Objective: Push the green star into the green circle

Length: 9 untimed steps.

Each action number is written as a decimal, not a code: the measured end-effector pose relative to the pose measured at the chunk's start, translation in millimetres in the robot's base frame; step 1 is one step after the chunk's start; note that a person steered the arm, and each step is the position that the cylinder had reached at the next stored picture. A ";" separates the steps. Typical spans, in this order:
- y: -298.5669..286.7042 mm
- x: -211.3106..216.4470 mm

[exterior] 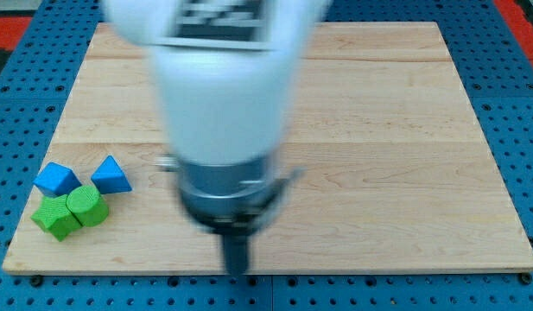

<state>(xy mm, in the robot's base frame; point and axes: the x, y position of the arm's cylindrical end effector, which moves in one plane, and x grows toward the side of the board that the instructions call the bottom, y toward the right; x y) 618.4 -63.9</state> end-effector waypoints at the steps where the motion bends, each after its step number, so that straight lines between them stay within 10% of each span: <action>1: -73.1 0.3; 3: -215.8 -0.4; 9: -186.2 -59.1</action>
<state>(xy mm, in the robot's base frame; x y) 559.3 -250.0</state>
